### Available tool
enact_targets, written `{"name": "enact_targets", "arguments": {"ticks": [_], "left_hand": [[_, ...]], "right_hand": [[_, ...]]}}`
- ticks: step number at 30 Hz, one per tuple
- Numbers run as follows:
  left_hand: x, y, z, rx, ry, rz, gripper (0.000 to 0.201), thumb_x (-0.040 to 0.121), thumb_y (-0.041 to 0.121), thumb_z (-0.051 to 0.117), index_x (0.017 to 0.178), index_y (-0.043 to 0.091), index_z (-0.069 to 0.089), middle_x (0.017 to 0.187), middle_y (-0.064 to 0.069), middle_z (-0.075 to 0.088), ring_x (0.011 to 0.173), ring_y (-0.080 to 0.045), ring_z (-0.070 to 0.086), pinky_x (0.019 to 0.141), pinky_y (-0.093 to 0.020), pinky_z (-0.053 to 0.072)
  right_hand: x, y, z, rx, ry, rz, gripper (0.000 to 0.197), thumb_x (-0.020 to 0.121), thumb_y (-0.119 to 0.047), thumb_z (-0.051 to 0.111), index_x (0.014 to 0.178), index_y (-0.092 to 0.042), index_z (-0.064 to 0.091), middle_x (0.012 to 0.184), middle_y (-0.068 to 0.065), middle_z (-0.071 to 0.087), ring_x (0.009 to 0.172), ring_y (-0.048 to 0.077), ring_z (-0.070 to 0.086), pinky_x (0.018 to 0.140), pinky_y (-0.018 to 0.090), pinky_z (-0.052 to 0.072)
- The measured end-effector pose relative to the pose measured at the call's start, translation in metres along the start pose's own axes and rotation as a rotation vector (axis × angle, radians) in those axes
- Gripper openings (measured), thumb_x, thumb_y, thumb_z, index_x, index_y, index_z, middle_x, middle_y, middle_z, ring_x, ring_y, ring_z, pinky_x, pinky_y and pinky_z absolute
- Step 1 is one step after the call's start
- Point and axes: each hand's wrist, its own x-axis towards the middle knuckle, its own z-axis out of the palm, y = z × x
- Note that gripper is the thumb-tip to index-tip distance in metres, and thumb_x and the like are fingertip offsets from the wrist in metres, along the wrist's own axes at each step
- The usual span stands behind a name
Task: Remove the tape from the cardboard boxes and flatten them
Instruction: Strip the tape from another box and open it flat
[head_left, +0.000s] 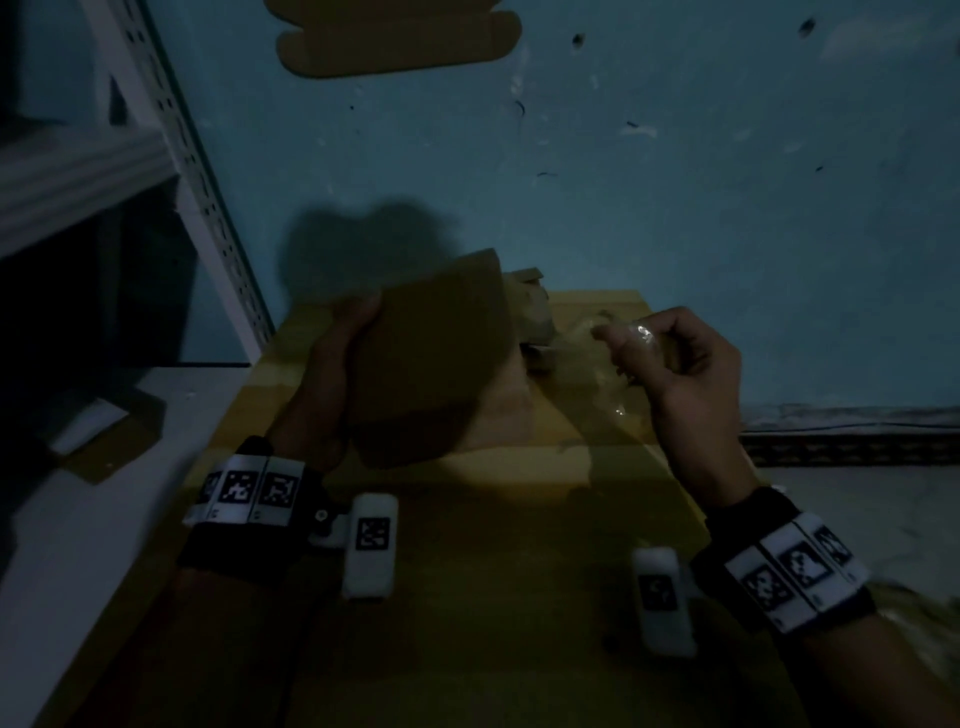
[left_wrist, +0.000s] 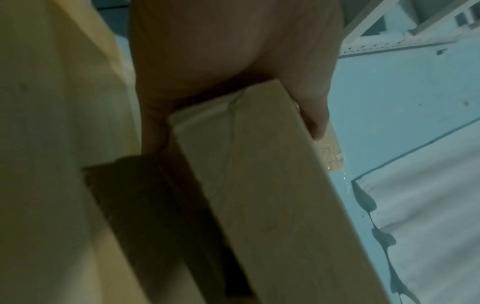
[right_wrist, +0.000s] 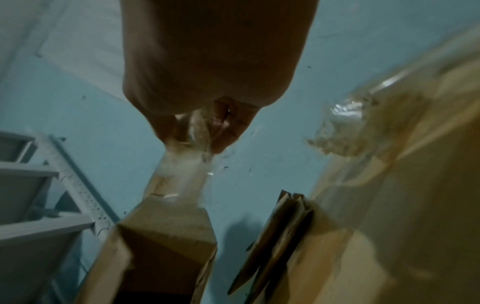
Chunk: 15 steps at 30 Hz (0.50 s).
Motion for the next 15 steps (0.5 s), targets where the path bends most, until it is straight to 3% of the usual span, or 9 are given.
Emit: {"name": "enact_targets", "arguments": {"ticks": [3, 7, 9, 11, 13, 15], "left_hand": [[-0.005, -0.003, 0.009, -0.008, -0.039, 0.003, 0.023, 0.102, 0.03, 0.043, 0.093, 0.021, 0.062, 0.074, 0.004, 0.076, 0.067, -0.012, 0.073, 0.053, -0.025, 0.057], [-0.005, -0.003, 0.01, -0.059, -0.082, -0.081, 0.03, 0.094, 0.039, 0.05, 0.107, 0.018, 0.066, 0.092, -0.005, 0.077, 0.081, -0.021, 0.075, 0.062, -0.032, 0.06], [-0.004, -0.003, 0.01, -0.066, -0.09, -0.098, 0.035, 0.09, 0.042, 0.052, 0.113, 0.019, 0.066, 0.1, -0.008, 0.076, 0.087, -0.024, 0.074, 0.066, -0.035, 0.061], [-0.005, -0.004, 0.01, -0.051, -0.079, -0.111, 0.035, 0.089, 0.044, 0.054, 0.111, 0.02, 0.066, 0.1, -0.008, 0.076, 0.088, -0.024, 0.074, 0.067, -0.035, 0.06], [-0.006, -0.005, 0.011, -0.021, -0.087, -0.129, 0.036, 0.09, 0.045, 0.054, 0.112, 0.019, 0.067, 0.101, -0.008, 0.076, 0.088, -0.023, 0.074, 0.067, -0.034, 0.06], [-0.007, -0.006, 0.012, 0.029, -0.084, -0.148, 0.033, 0.091, 0.045, 0.055, 0.107, 0.019, 0.068, 0.097, -0.005, 0.077, 0.084, -0.02, 0.075, 0.065, -0.031, 0.06]], "right_hand": [[0.003, 0.004, 0.001, 0.022, 0.011, 0.069, 0.026, 0.1, -0.032, 0.057, 0.086, -0.013, 0.068, 0.095, 0.018, 0.071, 0.085, 0.033, 0.063, 0.078, 0.039, 0.052], [0.007, 0.012, -0.002, 0.077, 0.036, 0.103, 0.03, 0.097, -0.016, 0.046, 0.082, 0.005, 0.061, 0.093, 0.03, 0.063, 0.087, 0.043, 0.059, 0.079, 0.04, 0.046], [0.008, 0.013, -0.003, 0.057, 0.034, 0.121, 0.026, 0.098, -0.01, 0.049, 0.076, -0.004, 0.064, 0.086, 0.023, 0.065, 0.081, 0.035, 0.06, 0.076, 0.031, 0.046], [0.007, 0.014, -0.003, 0.038, 0.026, 0.129, 0.025, 0.098, -0.005, 0.058, 0.078, -0.013, 0.069, 0.086, 0.006, 0.072, 0.08, 0.015, 0.064, 0.07, 0.022, 0.048], [0.007, 0.016, -0.004, 0.02, 0.022, 0.148, 0.013, 0.095, -0.003, 0.066, 0.085, -0.006, 0.074, 0.097, 0.005, 0.077, 0.093, 0.012, 0.071, 0.072, 0.027, 0.055], [0.006, 0.019, -0.005, 0.007, 0.021, 0.185, 0.005, 0.089, 0.0, 0.074, 0.091, -0.003, 0.077, 0.099, 0.005, 0.079, 0.092, 0.013, 0.074, 0.066, 0.027, 0.057]]}}
